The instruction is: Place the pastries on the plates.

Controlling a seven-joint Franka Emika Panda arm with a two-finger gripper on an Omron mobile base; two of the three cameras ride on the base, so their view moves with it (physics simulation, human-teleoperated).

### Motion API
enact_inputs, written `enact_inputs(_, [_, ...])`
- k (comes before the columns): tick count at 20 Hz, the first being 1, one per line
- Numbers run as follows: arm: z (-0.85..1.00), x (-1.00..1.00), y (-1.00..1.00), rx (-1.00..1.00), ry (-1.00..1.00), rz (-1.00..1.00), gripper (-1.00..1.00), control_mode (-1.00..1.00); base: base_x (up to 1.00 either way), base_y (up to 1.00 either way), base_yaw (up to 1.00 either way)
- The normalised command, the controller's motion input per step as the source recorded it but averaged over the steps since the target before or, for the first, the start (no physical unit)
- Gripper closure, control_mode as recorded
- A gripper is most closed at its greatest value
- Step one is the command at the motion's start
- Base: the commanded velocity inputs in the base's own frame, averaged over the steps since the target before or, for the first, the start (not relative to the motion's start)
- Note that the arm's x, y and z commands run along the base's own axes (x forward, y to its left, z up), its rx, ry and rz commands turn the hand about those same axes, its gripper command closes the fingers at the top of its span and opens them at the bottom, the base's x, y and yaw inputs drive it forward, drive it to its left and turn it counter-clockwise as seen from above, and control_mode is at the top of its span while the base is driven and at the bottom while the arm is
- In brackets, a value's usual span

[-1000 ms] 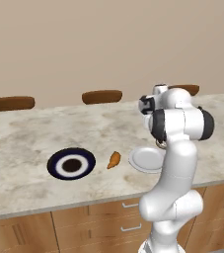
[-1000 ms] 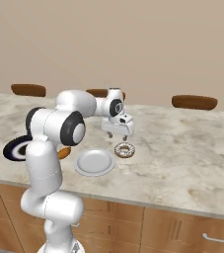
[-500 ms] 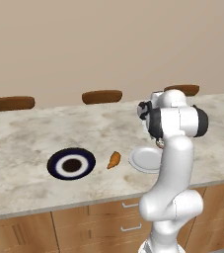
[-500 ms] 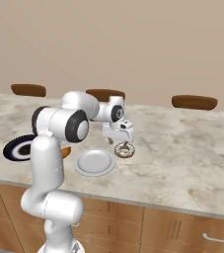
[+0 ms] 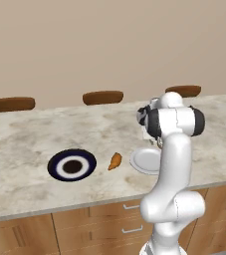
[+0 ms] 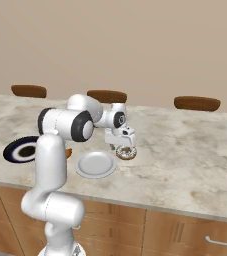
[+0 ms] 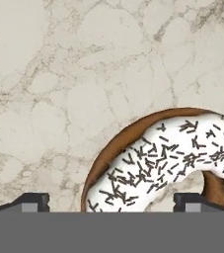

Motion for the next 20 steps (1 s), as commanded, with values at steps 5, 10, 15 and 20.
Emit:
enact_inputs(5, [-0.25,0.16,0.00,0.00,0.08,0.00,-1.00,-1.00,0.00,0.00,0.00])
enact_inputs(10, [-0.08,0.03,-0.01,0.00,0.07,0.00,1.00,-1.00,0.00,0.00,0.00])
enact_inputs(15, [-0.07,0.06,0.00,0.00,0.02,0.00,1.00,-1.00,0.00,0.00,0.00])
enact_inputs(20, [-0.05,-0.01,-0.01,0.00,0.02,0.00,1.00,-1.00,0.00,0.00,0.00])
